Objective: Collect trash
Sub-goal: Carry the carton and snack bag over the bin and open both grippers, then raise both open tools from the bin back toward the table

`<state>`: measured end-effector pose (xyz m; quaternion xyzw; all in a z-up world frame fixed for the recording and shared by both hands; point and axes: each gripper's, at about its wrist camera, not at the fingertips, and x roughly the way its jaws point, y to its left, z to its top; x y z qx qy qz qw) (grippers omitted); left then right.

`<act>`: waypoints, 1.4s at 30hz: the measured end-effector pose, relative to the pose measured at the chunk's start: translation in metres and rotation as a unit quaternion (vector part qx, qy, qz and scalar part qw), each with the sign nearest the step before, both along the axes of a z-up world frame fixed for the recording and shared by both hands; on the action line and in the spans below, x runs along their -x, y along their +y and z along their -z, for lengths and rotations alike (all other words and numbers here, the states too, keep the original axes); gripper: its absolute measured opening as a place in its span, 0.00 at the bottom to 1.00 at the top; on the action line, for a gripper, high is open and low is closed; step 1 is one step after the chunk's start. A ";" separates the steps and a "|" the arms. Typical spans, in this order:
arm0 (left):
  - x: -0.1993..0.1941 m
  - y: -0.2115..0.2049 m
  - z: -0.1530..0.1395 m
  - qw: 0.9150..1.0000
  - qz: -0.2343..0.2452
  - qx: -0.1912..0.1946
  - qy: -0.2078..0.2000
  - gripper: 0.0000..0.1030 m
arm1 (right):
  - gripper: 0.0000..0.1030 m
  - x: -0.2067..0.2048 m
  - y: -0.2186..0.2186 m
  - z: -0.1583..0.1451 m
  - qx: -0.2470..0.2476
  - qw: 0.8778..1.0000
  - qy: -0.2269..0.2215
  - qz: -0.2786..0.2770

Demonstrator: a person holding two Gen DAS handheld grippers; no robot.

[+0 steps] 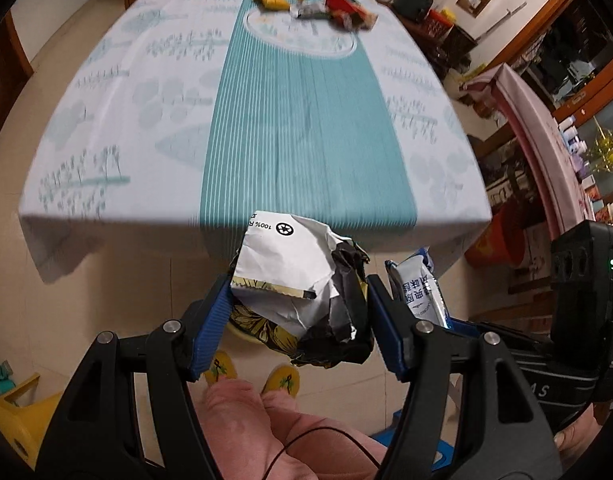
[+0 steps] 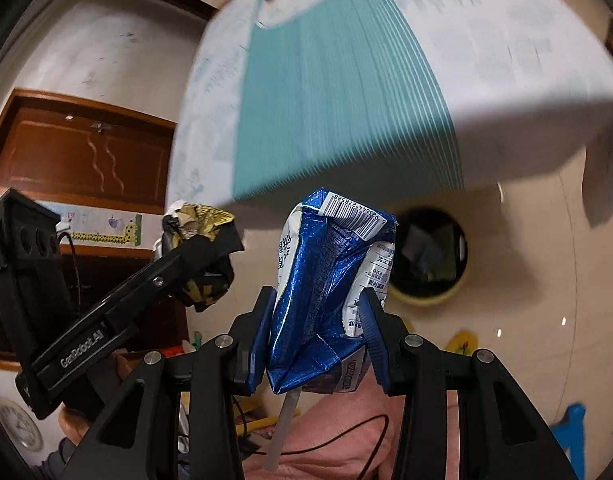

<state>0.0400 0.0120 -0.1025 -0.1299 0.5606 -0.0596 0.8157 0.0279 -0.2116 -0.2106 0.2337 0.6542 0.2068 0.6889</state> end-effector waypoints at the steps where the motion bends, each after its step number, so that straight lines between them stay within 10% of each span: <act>1: 0.000 0.001 0.008 1.000 0.001 0.000 0.005 0.61 | 0.41 0.002 -0.001 0.013 -0.001 1.000 0.012 0.007; 22: -0.006 -0.017 0.260 0.997 0.060 -0.012 0.046 0.63 | 0.46 -0.009 -0.010 0.303 0.003 0.976 0.171 0.134; 26: -0.009 -0.017 0.288 0.997 0.058 -0.013 0.055 0.65 | 0.64 -0.016 -0.008 0.325 0.010 0.978 0.159 0.136; 30: -0.013 -0.015 0.308 0.996 0.052 -0.022 0.065 0.83 | 0.64 -0.024 -0.001 0.336 0.033 0.984 0.128 0.118; 42: -0.013 -0.001 0.305 0.998 0.011 -0.032 0.049 0.88 | 0.64 -0.022 0.009 0.303 0.108 0.991 0.037 0.066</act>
